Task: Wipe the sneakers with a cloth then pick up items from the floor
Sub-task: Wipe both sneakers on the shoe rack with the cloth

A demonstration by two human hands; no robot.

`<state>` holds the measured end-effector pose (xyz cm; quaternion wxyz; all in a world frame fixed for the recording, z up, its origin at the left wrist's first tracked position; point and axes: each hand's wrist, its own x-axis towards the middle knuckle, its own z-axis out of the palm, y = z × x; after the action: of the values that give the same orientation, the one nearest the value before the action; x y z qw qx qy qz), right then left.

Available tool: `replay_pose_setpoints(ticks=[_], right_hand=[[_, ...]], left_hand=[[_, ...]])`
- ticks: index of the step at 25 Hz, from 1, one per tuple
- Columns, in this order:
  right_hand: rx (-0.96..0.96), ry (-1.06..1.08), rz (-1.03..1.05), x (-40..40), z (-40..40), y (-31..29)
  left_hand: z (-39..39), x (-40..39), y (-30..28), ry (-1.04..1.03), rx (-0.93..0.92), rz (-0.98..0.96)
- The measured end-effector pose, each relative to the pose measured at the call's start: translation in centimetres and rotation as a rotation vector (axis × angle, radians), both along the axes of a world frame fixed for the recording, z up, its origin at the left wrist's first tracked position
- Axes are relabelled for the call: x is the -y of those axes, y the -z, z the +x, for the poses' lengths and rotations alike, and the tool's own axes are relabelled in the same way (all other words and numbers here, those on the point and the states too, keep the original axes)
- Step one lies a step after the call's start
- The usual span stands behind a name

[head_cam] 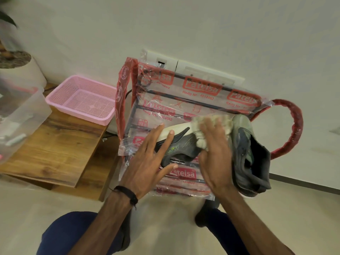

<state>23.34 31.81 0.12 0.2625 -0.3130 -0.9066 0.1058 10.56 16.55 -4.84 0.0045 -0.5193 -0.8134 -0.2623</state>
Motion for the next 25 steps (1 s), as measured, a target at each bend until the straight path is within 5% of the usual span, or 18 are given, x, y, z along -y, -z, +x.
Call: replay_pose_setpoints(ticks=[4,8,13,18,23,25], right_hand=[[0.17,-0.386,0.271,-1.1,0.3,-0.4],[0.059,-0.015,0.043,-4.2,0.1,-1.9],[0.205,-0.365,0.232,-1.4,0.1,-0.8],[0.07,0.118,-0.091,-5.1,0.7,-2.1],[0.258,-0.391,0.288,-2.8,1.9,-2.0],[0.235,-0.26,0.167,-4.9,2.4,-1.7]], left_hand=[[0.4,0.2,0.4,0.014,-0.027,0.008],[0.9,-0.4,0.4,-0.026,-0.031,0.023],[0.9,0.0,0.7,-0.052,-0.062,0.055],[1.1,-0.7,0.1,-0.096,-0.075,0.074],[0.9,-0.5,0.4,-0.086,-0.099,0.108],[1.1,-0.7,0.2,-0.074,-0.107,0.112]])
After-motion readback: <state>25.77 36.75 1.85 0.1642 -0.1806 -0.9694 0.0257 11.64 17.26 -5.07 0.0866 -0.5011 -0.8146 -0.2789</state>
